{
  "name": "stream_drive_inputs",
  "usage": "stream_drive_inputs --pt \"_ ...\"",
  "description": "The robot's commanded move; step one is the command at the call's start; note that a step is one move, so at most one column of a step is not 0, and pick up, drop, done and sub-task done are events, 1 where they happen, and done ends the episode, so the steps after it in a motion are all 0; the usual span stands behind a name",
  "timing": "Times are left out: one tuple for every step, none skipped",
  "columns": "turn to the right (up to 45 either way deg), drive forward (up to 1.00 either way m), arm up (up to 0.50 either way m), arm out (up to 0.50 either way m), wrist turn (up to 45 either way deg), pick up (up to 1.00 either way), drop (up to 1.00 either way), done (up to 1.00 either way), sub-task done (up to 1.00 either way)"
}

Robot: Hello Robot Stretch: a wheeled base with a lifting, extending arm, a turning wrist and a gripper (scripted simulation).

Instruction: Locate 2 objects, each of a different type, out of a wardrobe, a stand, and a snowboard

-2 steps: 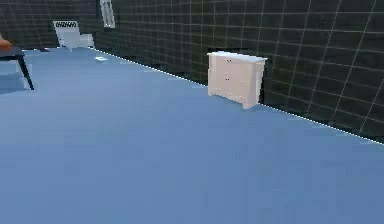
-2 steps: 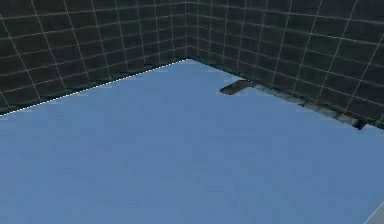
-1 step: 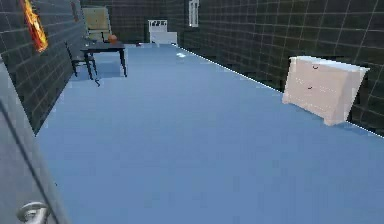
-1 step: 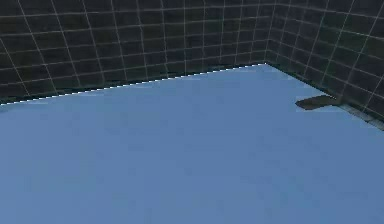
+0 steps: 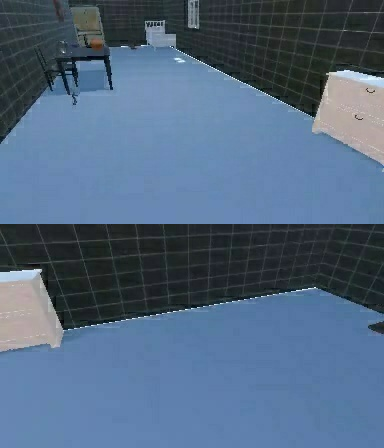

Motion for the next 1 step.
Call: stream_drive_inputs --pt "-30.0 0.00 0.00 0.00 0.0 0.00 0.00 0.00 0.00"
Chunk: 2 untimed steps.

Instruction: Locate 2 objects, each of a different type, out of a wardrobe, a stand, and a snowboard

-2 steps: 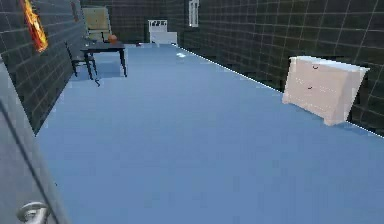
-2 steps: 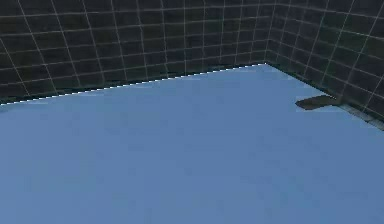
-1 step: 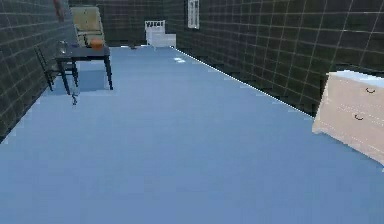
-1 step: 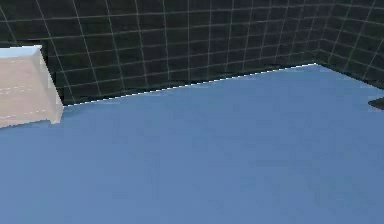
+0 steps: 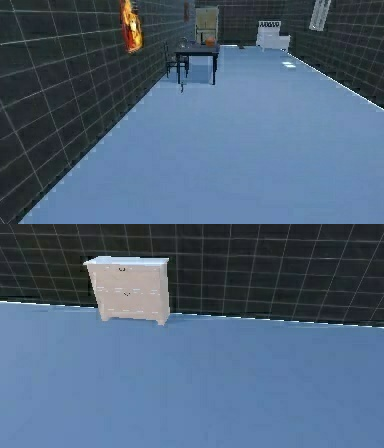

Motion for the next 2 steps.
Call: stream_drive_inputs --pt "0.0 0.05 0.00 0.00 0.0 0.00 0.00 0.00 0.00" --pt "15.0 0.00 0.00 0.00 0.0 0.00 0.00 0.00 0.00"
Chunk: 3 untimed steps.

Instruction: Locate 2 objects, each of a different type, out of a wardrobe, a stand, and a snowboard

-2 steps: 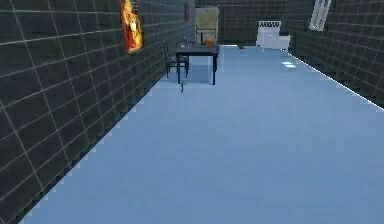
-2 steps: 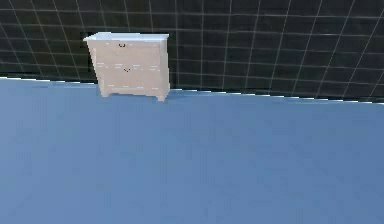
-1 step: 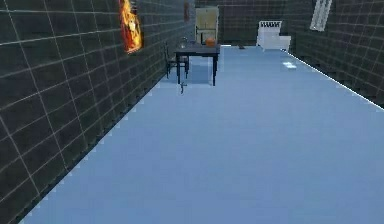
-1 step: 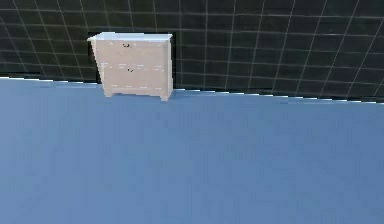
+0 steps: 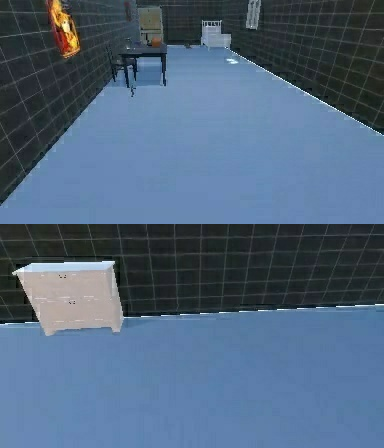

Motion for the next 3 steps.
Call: stream_drive_inputs --pt "0.0 1.00 0.00 0.00 0.0 0.00 0.00 0.00 0.00" --pt "0.0 1.00 0.00 0.00 0.0 0.00 0.00 0.00 0.00" --pt "0.0 1.00 0.00 0.00 0.0 0.00 0.00 0.00 0.00"
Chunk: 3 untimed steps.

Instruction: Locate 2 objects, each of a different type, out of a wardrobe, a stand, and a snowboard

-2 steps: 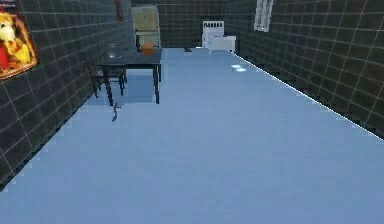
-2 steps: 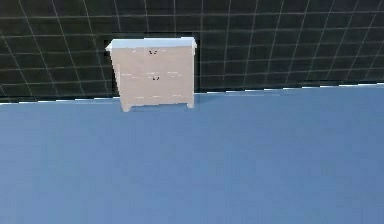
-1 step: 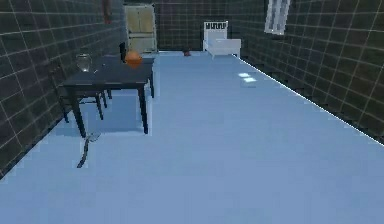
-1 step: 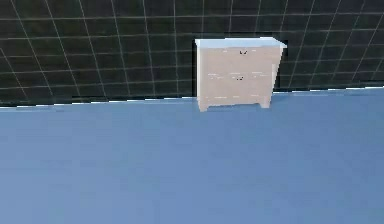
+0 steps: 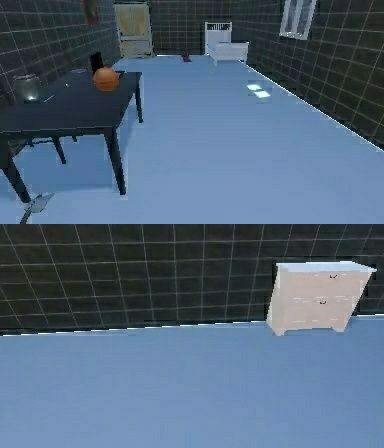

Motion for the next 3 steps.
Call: stream_drive_inputs --pt "0.0 1.00 0.00 0.00 0.0 0.00 0.00 0.00 0.00" --pt "36.0 0.00 0.00 0.00 0.0 0.00 0.00 0.00 0.00" --pt "0.0 0.05 0.00 0.00 0.0 0.00 0.00 0.00 0.00"
